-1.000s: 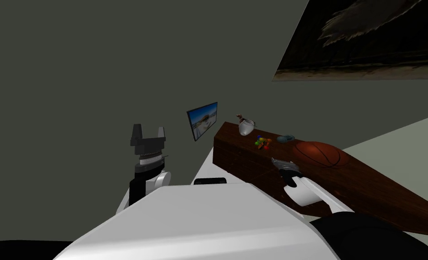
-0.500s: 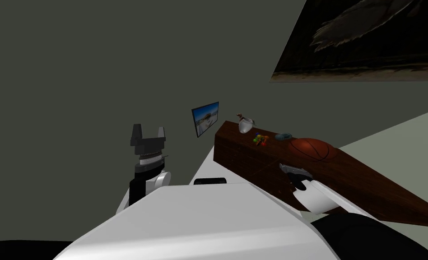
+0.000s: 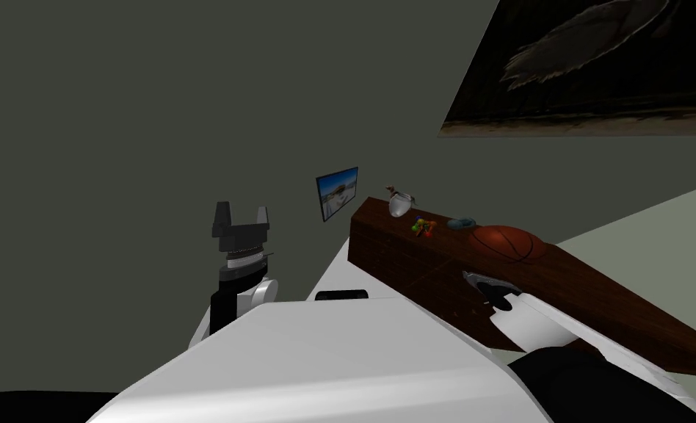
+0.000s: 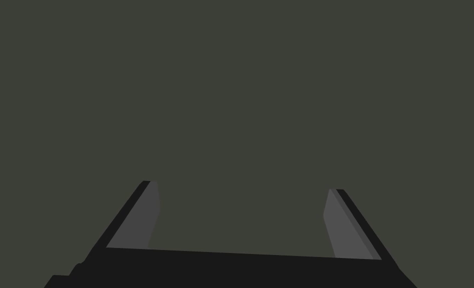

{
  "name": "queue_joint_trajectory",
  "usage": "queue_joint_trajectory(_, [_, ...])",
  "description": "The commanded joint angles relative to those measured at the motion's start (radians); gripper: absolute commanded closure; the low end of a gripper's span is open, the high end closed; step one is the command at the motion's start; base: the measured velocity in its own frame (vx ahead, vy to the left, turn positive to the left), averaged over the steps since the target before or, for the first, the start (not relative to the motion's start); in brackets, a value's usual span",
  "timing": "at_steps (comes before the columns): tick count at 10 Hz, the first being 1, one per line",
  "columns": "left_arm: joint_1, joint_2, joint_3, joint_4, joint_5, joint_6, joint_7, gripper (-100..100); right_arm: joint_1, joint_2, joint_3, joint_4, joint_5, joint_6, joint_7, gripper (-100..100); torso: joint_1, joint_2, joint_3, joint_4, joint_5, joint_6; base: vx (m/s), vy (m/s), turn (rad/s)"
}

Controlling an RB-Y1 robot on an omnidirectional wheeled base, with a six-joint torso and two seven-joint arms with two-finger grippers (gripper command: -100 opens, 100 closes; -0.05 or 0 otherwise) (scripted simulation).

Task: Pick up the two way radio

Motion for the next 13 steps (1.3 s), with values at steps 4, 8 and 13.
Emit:
queue_joint_trajectory(4, [0.0, 0.0, 0.0, 0.0, 0.0, 0.0, 0.0, 0, 0.076, -0.097, -0.038, -0.059, -0.126, 0.037, -0.021, -100, -0.001, -0.003, -0.002, -0.001, 0.0, 0.0, 0.029, -0.035, 0.065])
queue_joint_trajectory(8, [0.0, 0.0, 0.0, 0.0, 0.0, 0.0, 0.0, 0, 0.123, -0.165, -0.069, -0.115, -0.209, 0.024, -0.043, -100, -0.001, -0.008, -0.005, -0.002, 0.0, 0.0, 0.093, -0.046, 0.052])
queue_joint_trajectory(13, [0.0, 0.0, 0.0, 0.0, 0.0, 0.0, 0.0, 0, 0.168, -0.244, -0.112, -0.195, -0.301, -0.031, -0.077, -100, -0.005, -0.015, -0.009, -0.004, -0.001, 0.0, 0.167, -0.09, 0.06])
